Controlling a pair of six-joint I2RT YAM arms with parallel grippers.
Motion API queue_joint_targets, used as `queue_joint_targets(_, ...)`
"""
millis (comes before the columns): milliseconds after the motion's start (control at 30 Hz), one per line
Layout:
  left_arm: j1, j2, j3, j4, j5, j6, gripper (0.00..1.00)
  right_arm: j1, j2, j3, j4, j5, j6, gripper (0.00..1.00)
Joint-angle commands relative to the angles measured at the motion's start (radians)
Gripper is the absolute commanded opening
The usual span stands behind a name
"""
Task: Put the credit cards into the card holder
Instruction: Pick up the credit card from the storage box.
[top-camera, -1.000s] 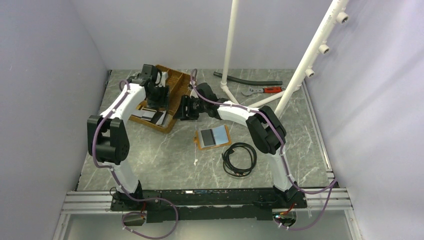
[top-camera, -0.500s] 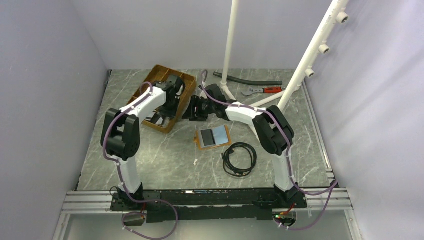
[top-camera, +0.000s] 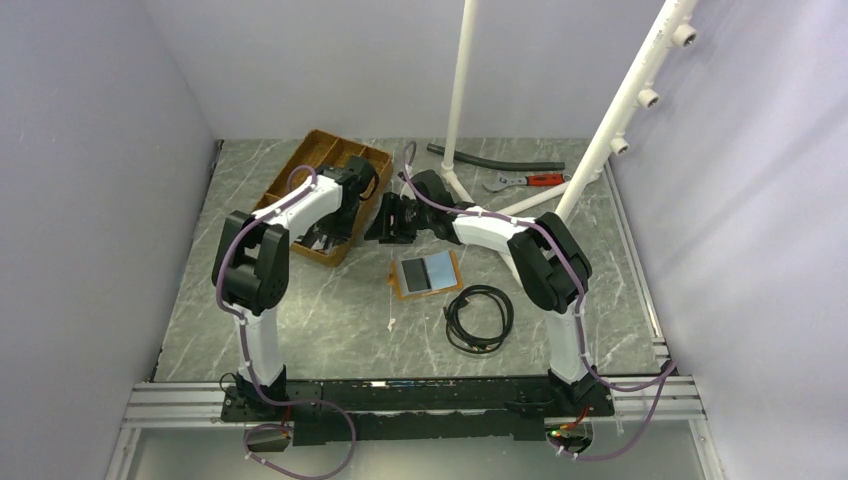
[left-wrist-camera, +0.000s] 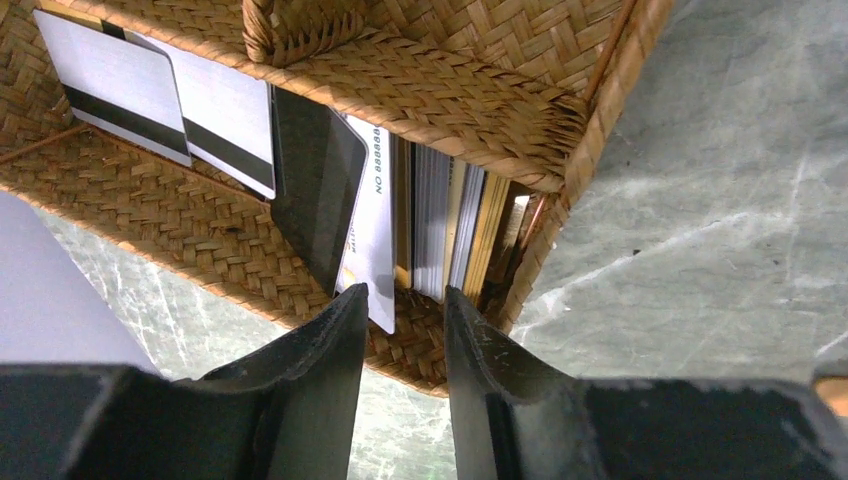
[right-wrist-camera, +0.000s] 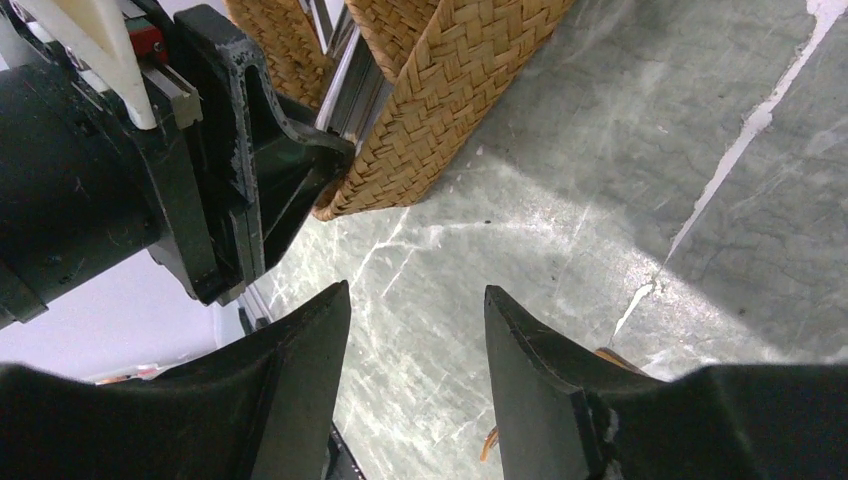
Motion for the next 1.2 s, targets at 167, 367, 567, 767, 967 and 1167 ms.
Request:
queue_joint_targets(167, -0.012, 0.043, 0.048, -0.024, -0.067, -0.028, 0.33, -0.002, -0.061, -0.01, 0.051, 0.0, 0.002, 0.54)
queue_joint_targets(367, -0.018, 0.07, 0.062, -0.044, -0.105, -0.037, 0.28, -0.002, -0.08, -0.024, 0.053, 0.006, -0.005, 0.53)
queue_joint_targets(567, -0.032, 0.078, 0.069, -0.047, -0.168, -0.041, 0.29, -0.002, -0.081, -0.034, 0.06, 0.001, -0.002, 0.53)
queue_joint_targets(767, -0.034, 0.09, 0.076, -0.046, -0.162, -0.035, 0.37, -0.002, -0.088, -0.046, 0.064, -0.002, -0.002, 0.53)
queue_joint_targets(967, -0.034, 0.108, 0.09, -0.053, -0.183, -0.033, 0.32, -0.002, -0.095, -0.051, 0.062, -0.004, -0.007, 0.53)
queue_joint_targets(1167, -0.033, 0.092, 0.095, -0.053, -0.226, -0.028, 0.04, -0.002, -0.105, -0.053, 0.055, -0.007, -0.016, 0.52)
